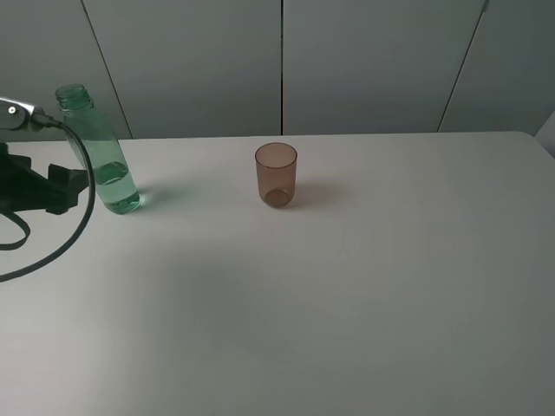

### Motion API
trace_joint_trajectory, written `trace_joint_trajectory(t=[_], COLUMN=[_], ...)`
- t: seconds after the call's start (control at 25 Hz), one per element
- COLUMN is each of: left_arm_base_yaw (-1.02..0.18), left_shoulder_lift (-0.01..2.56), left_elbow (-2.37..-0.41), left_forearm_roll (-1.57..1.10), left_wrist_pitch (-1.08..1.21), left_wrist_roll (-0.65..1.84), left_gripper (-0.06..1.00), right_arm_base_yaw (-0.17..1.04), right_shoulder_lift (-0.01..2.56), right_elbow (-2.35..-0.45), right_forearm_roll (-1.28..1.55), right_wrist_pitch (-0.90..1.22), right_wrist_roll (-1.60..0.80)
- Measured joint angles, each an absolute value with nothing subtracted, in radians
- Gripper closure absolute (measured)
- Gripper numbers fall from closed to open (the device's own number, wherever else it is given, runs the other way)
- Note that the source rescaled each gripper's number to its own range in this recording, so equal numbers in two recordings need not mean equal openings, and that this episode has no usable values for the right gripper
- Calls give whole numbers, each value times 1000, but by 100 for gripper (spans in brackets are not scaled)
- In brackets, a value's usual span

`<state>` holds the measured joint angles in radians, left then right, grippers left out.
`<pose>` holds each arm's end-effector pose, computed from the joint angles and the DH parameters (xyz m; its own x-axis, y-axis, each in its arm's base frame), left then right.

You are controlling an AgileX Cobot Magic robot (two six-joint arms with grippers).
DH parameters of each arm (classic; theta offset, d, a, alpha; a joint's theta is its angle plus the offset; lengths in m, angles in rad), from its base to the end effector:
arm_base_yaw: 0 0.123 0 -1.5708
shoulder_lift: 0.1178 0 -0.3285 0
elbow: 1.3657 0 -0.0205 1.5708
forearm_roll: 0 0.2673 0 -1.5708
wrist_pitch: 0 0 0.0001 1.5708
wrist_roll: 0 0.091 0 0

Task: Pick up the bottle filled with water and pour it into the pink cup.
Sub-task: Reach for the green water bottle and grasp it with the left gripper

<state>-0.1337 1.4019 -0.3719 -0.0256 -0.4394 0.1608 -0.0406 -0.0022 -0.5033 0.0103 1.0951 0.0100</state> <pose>0.2346 -0.0306 0.2028 -0.4566 0.1998 -0.8669 0.1883 0.9741 0.1254 -0.0363 0.0023 0.2833 -0.4805 0.0342 -0.8763 0.0396 0.9991 0.0173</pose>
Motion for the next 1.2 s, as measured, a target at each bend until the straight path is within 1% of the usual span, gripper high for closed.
trace_joint_trajectory(t=[0.2,0.24,0.52,0.84,1.0,1.2], left_arm_base_yaw=[-134,-134,-134,-134,-134,-109], left_shoulder_lift=[1551,1579,1718,1756,1756,1756], left_elbow=[-372,-372,-372,-372,-372,-372], left_forearm_roll=[-27,-27,-49,-85,-123,-126], left_wrist_pitch=[-551,-570,-735,-824,-856,-933], left_wrist_roll=[161,161,161,183,252,285], left_gripper=[0,-2,-1,-1,-4,-4], right_arm_base_yaw=[-41,-41,-41,-41,-41,-41], right_shoulder_lift=[-2,-2,-2,-2,-2,-2], right_elbow=[-503,-503,-503,-503,-503,-503], right_forearm_roll=[10,10,10,10,10,10], right_wrist_pitch=[1095,1095,1095,1095,1095,1095], right_wrist_roll=[10,10,10,10,10,10])
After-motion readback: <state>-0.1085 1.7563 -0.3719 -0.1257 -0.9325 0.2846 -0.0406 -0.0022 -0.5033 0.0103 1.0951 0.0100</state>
